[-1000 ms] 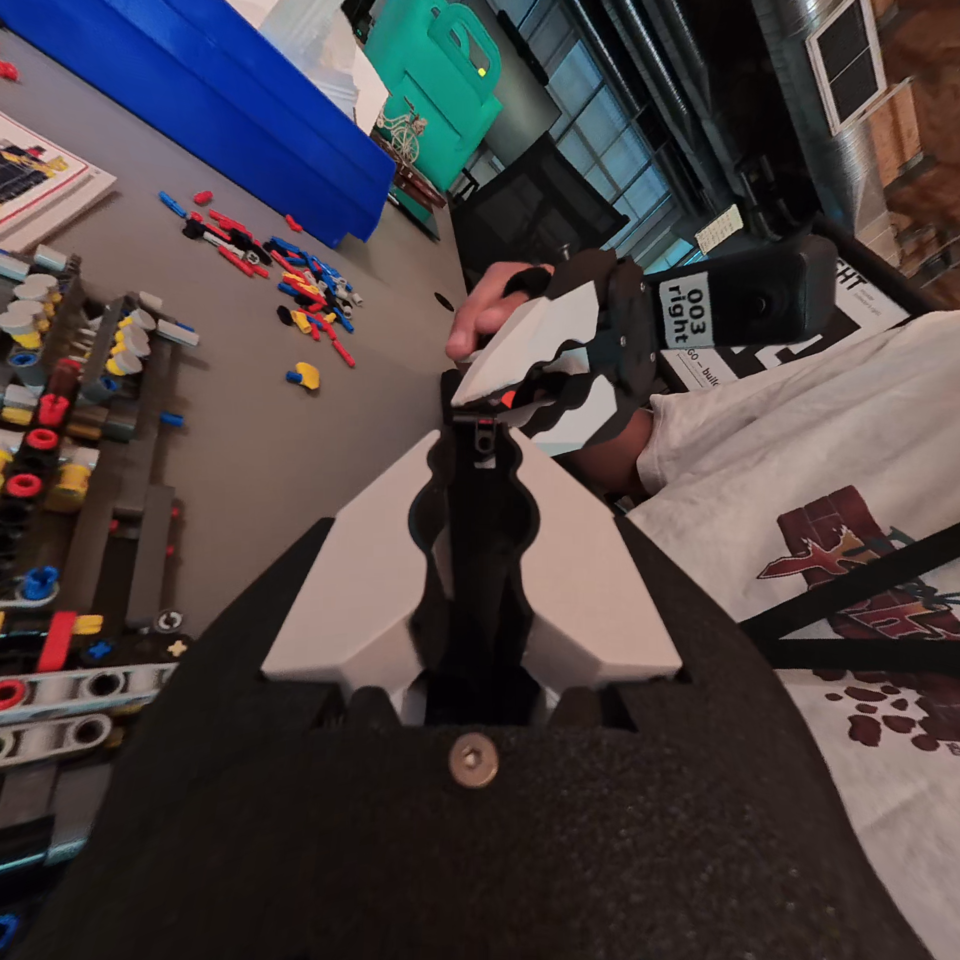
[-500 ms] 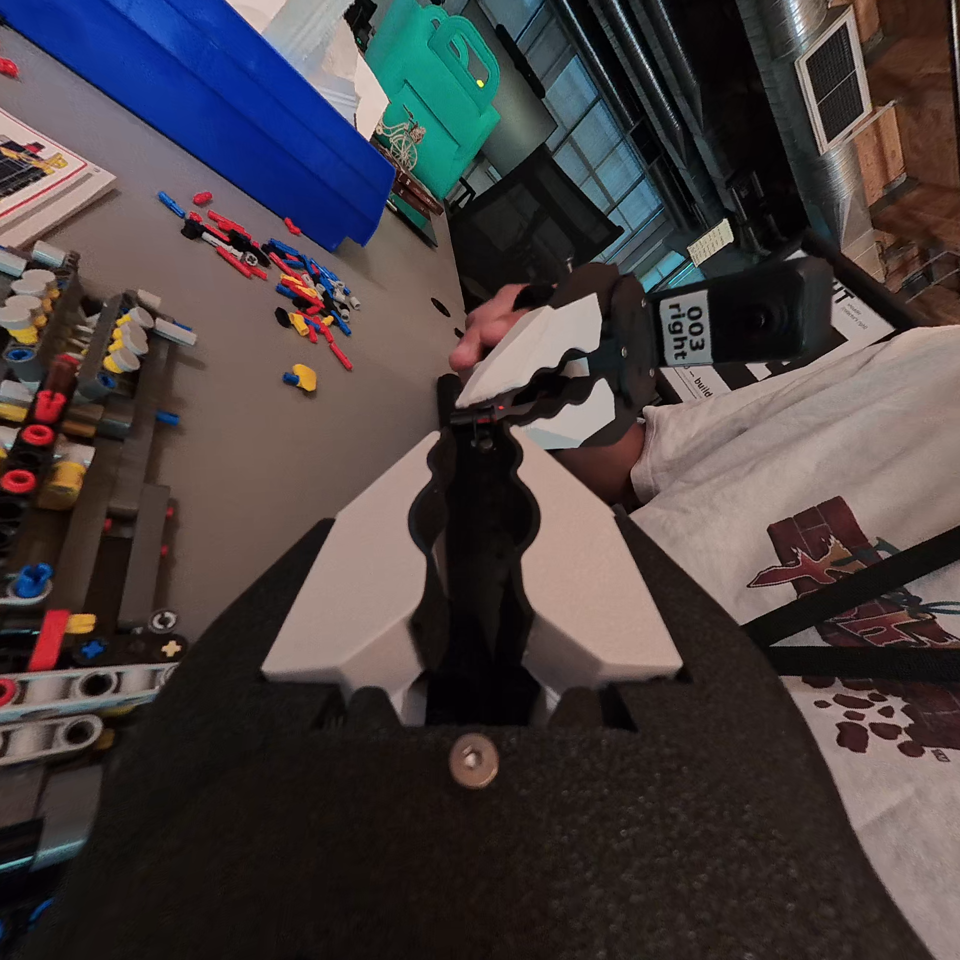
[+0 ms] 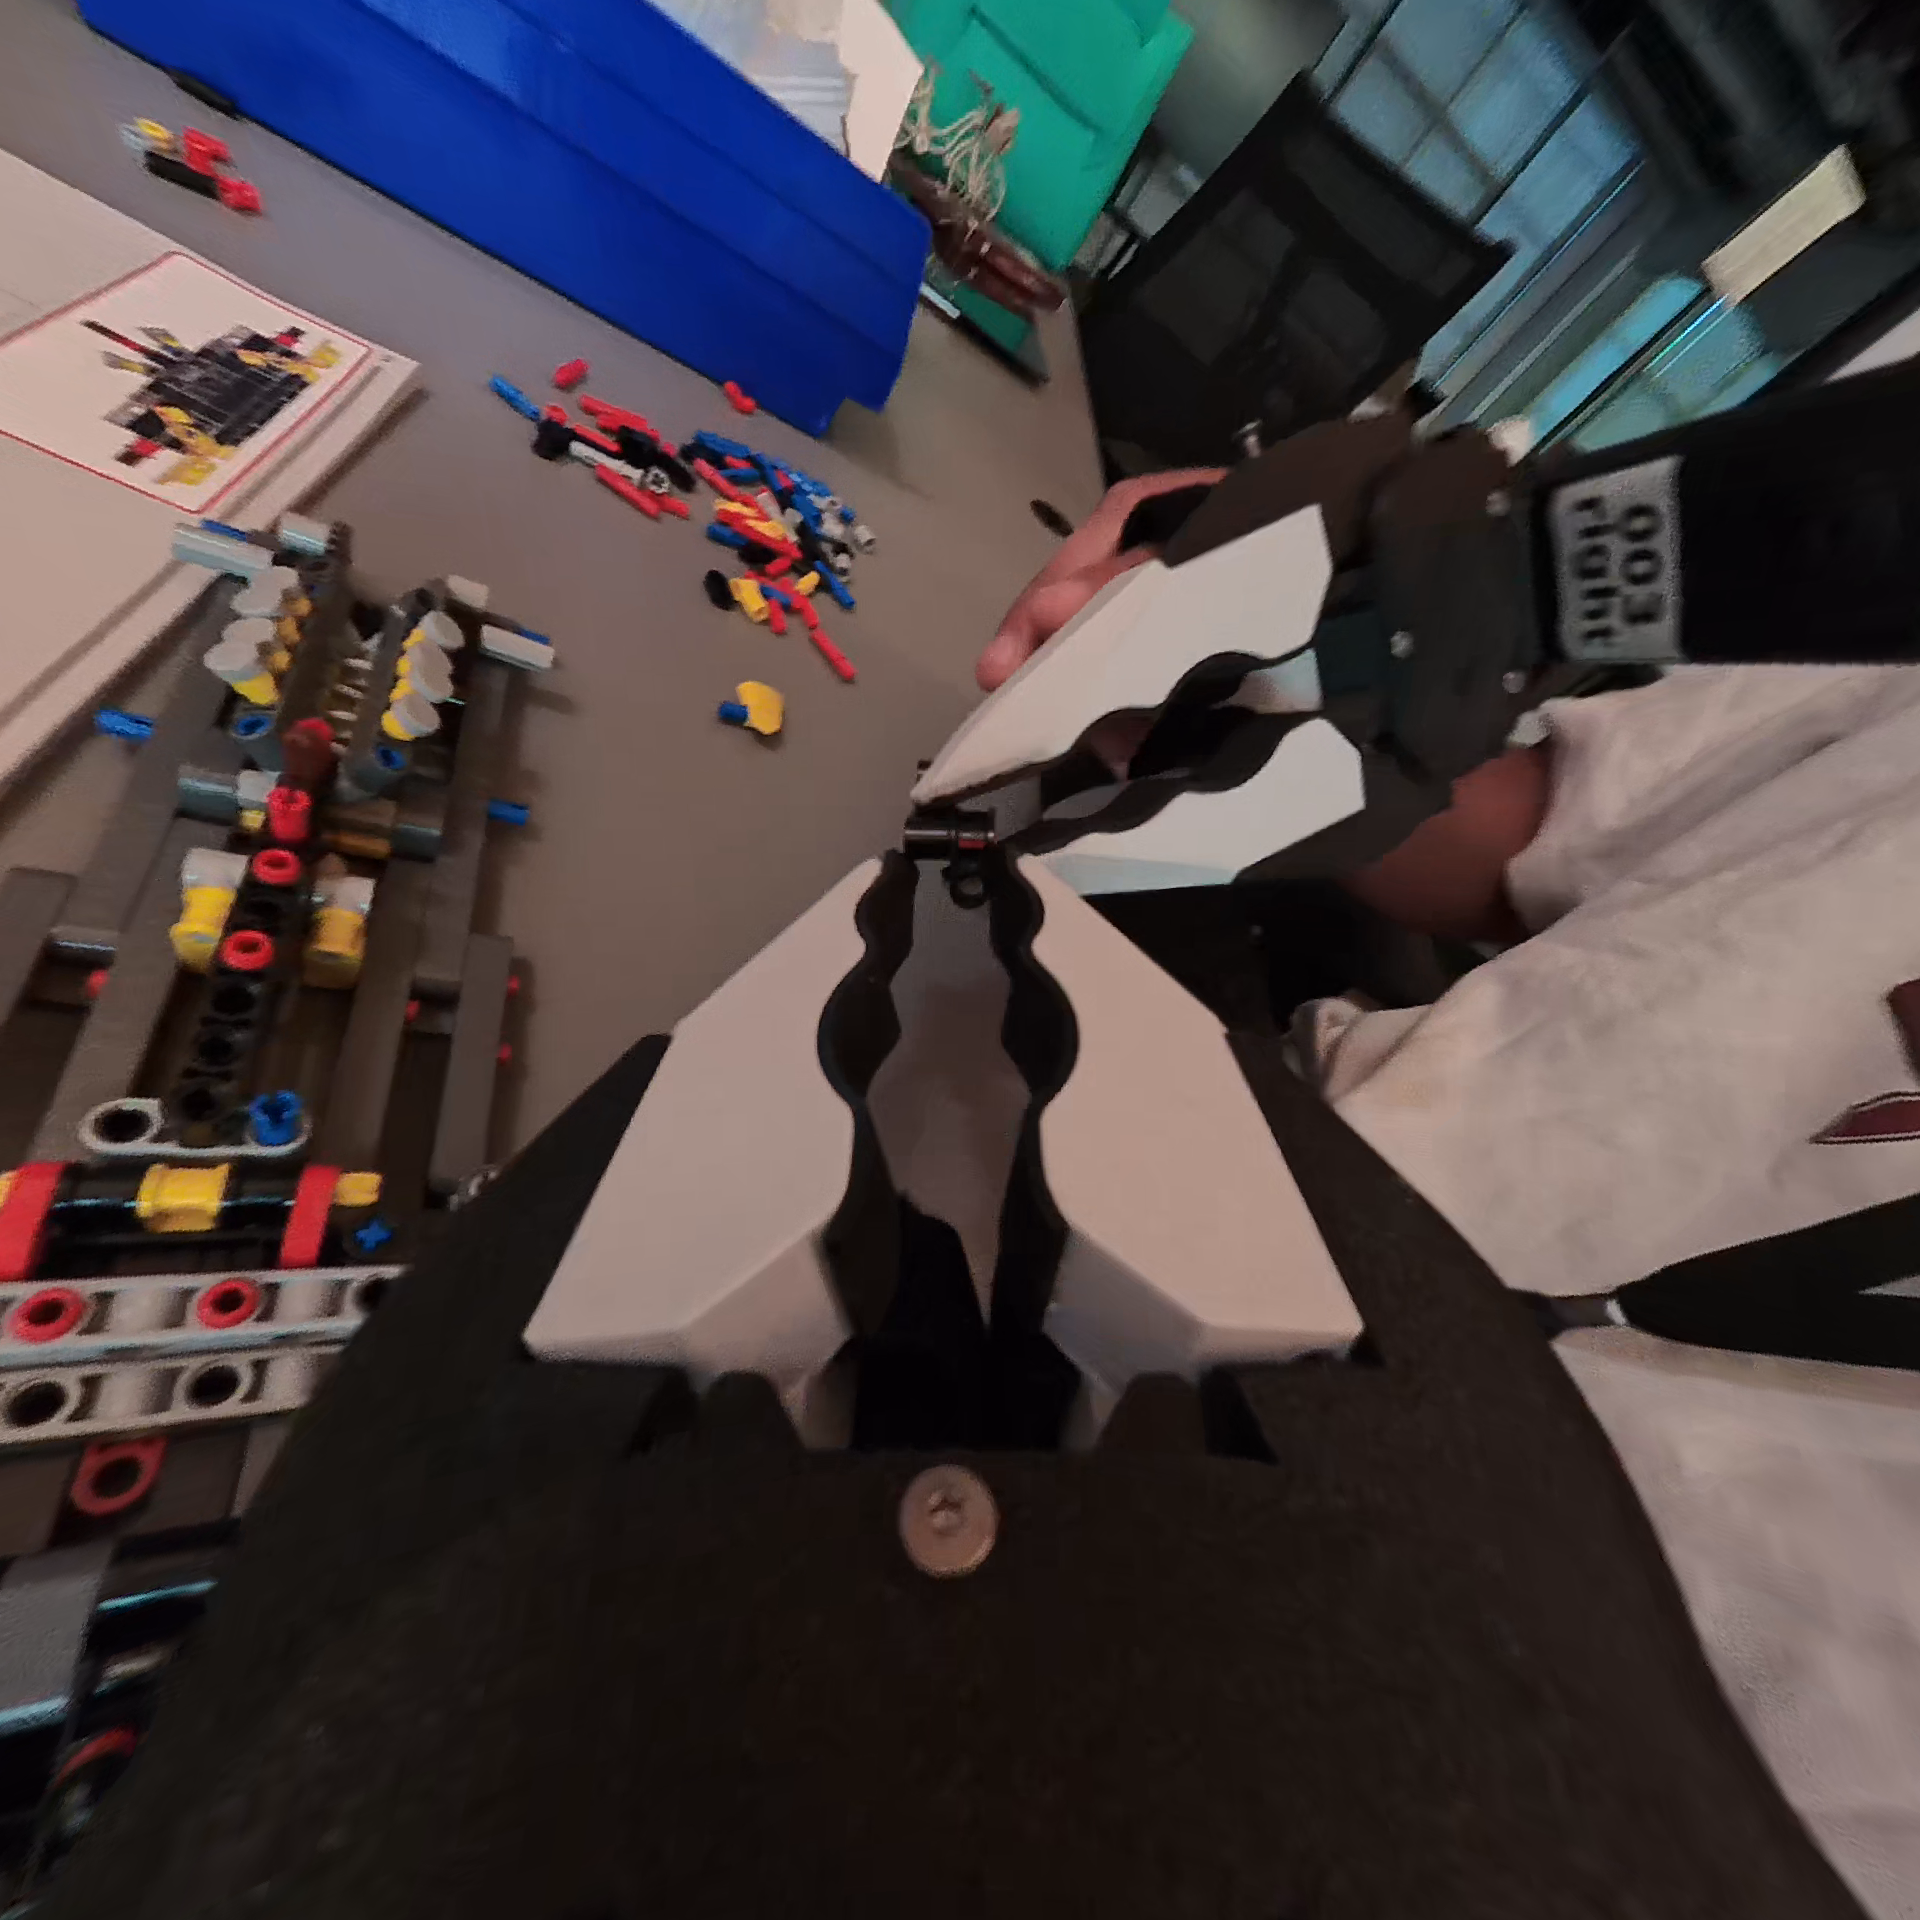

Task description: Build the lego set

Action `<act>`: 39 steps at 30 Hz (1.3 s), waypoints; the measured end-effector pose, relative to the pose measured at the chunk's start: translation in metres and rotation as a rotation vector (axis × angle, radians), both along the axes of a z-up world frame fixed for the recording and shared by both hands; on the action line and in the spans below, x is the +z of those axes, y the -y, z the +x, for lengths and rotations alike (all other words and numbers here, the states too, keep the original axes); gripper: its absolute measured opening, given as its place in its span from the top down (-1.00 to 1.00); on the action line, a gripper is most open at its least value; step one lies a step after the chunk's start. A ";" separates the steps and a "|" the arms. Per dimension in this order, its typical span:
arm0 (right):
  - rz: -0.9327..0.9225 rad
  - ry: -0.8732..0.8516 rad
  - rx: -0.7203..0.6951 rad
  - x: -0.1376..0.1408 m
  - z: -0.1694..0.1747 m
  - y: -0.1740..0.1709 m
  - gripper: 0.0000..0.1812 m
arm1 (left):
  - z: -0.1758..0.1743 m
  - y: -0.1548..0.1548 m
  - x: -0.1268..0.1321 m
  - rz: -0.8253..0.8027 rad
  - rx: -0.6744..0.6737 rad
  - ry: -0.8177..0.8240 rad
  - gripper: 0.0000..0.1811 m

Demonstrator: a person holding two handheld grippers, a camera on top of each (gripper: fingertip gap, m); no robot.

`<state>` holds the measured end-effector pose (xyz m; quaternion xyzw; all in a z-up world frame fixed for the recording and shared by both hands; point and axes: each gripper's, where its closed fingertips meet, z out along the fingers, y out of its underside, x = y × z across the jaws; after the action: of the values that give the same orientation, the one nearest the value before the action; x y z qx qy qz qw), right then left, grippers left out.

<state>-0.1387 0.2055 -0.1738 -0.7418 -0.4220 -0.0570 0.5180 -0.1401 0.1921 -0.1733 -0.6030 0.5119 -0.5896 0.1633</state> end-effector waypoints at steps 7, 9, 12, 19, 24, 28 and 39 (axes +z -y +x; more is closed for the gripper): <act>0.096 0.238 -0.046 -0.001 0.000 -0.004 0.92 | -0.002 -0.004 -0.003 0.090 0.014 -0.020 0.85; 0.119 0.266 -0.037 -0.001 0.000 -0.003 0.93 | -0.002 -0.002 -0.003 0.101 0.005 -0.022 0.84; 0.137 0.252 -0.028 0.000 0.000 -0.001 0.93 | -0.002 0.000 -0.003 0.121 -0.003 -0.019 0.84; 0.032 0.065 -0.032 -0.003 0.003 0.003 0.71 | -0.004 -0.008 -0.013 0.205 0.012 -0.061 0.93; -0.028 0.091 -0.028 -0.014 0.015 0.002 0.63 | -0.007 -0.003 -0.007 0.217 -0.027 -0.042 0.93; 0.049 0.181 -0.004 -0.013 0.009 -0.001 0.82 | -0.008 0.002 -0.008 0.191 -0.052 -0.046 0.93; 0.044 -0.194 -0.083 0.002 0.012 -0.012 0.83 | -0.003 -0.011 0.012 0.111 0.042 0.049 0.77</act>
<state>-0.1268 0.2179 -0.1716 -0.7493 -0.3373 -0.0155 0.5697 -0.1435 0.2035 -0.1614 -0.5890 0.5270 -0.5714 0.2211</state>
